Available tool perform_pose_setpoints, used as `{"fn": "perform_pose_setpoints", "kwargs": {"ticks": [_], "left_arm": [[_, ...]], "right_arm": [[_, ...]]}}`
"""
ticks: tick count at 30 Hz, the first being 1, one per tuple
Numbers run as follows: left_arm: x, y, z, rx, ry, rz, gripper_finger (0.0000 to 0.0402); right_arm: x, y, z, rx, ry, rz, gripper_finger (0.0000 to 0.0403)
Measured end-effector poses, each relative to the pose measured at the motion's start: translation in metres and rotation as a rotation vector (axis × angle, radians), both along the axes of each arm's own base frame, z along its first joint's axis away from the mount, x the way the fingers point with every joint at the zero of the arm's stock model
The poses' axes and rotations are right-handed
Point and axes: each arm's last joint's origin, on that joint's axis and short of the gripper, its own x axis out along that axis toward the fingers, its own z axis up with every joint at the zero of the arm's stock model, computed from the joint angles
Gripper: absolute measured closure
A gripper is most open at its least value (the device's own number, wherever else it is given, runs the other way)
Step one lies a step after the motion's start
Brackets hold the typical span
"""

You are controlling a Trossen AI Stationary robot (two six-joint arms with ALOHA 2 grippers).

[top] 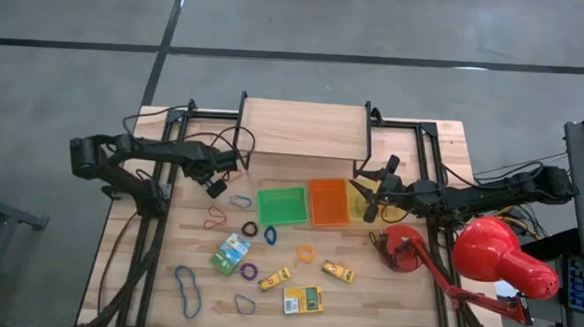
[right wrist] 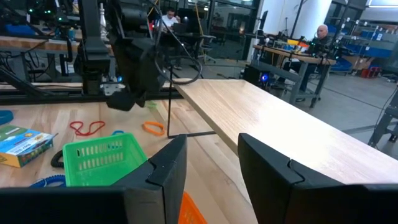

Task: Pick & Place Office Desk Supplies
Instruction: Put the green rubber band into the yellow bin

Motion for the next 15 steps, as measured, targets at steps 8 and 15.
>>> {"fn": "perform_pose_setpoints", "kwargs": {"ticks": [8,15], "left_arm": [[-0.010,-0.006,0.036,0.041,-0.193,0.049,0.0399],[-0.015,-0.023,0.066,0.103,-0.431,-0.038,0.0399]], "right_arm": [[0.000,0.000,0.000,0.000,0.000,0.000,0.0271],[0.000,0.000,0.000,0.000,0.001,0.000,0.0274]]}}
